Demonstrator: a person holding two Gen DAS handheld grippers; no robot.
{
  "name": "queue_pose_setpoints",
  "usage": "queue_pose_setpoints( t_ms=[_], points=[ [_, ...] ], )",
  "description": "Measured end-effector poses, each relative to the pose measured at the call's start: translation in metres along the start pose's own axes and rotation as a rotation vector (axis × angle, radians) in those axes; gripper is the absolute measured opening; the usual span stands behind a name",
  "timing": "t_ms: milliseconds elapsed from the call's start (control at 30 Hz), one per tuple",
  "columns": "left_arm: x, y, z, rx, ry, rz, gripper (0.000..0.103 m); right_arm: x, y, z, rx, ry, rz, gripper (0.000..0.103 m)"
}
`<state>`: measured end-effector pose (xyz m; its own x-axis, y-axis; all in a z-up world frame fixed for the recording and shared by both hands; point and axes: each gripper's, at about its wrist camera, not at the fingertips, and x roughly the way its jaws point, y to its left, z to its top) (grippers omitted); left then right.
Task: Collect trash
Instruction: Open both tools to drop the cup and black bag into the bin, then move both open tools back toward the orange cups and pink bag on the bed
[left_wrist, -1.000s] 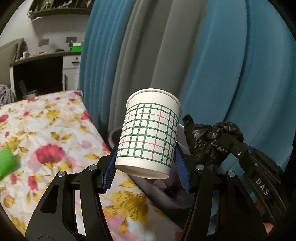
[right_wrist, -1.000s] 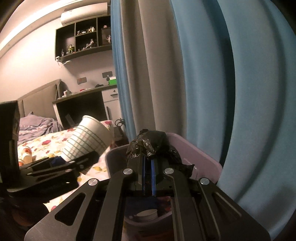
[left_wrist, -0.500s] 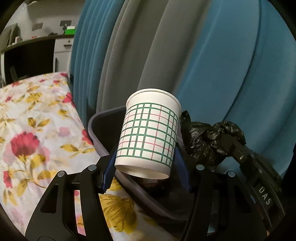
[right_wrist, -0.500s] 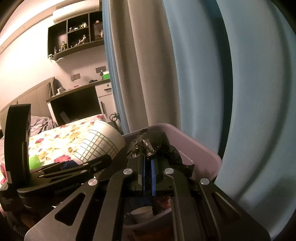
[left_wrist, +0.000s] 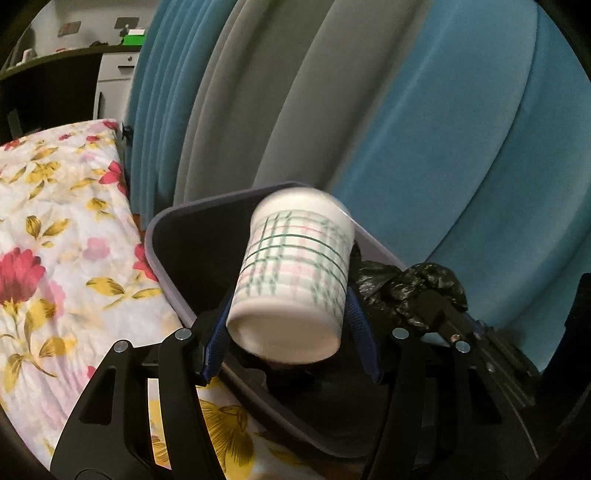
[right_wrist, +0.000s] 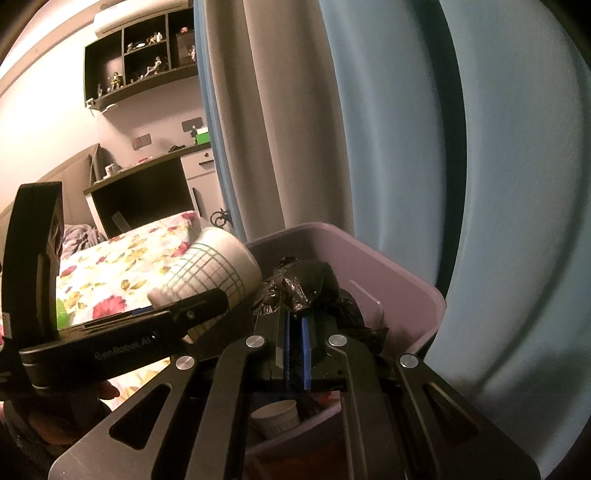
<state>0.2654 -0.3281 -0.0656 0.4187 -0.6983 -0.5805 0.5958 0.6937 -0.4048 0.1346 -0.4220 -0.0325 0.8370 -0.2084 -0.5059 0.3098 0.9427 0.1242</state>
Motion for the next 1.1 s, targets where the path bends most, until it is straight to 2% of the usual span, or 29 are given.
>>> queue_pose_setpoints(
  t_ms=[167, 233, 367, 433, 533, 567, 633, 767, 1000, 1100],
  points=[
    [0.002, 0.004, 0.0, -0.037, 0.022, -0.047, 0.058, 0.008, 0.0, 0.0, 0.0, 0.02, 0.001, 0.006],
    [0.0, 0.006, 0.0, -0.047, 0.022, -0.051, 0.064, 0.011, 0.0, 0.001, 0.0, 0.029, 0.006, 0.006],
    [-0.014, 0.011, -0.002, -0.052, -0.007, -0.014, 0.077, 0.014, 0.0, 0.002, -0.005, 0.038, 0.011, 0.009],
    [-0.026, 0.017, -0.003, -0.067, -0.033, 0.017, 0.085, 0.014, -0.001, 0.0, -0.004, 0.038, 0.018, 0.029],
    [-0.044, 0.026, -0.005, -0.082, -0.066, 0.081, 0.091, 0.013, 0.001, 0.001, 0.003, 0.027, 0.025, 0.035],
    [-0.048, 0.029, -0.005, -0.085, -0.074, 0.099, 0.092, 0.013, 0.0, 0.001, 0.005, 0.025, 0.026, 0.038],
    [-0.061, 0.035, -0.008, -0.089, -0.096, 0.142, 0.093, 0.009, 0.0, 0.001, 0.013, 0.014, 0.032, 0.049],
    [-0.084, 0.042, -0.014, -0.078, -0.124, 0.238, 0.094, -0.005, -0.001, 0.001, 0.033, -0.014, 0.033, 0.058],
    [-0.107, 0.053, -0.027, -0.091, -0.122, 0.31, 0.094, -0.033, 0.009, -0.004, 0.025, -0.063, 0.021, 0.085],
    [-0.122, 0.057, -0.034, -0.096, -0.125, 0.346, 0.094, -0.044, 0.014, -0.008, 0.018, -0.073, 0.028, 0.087]
  ],
)
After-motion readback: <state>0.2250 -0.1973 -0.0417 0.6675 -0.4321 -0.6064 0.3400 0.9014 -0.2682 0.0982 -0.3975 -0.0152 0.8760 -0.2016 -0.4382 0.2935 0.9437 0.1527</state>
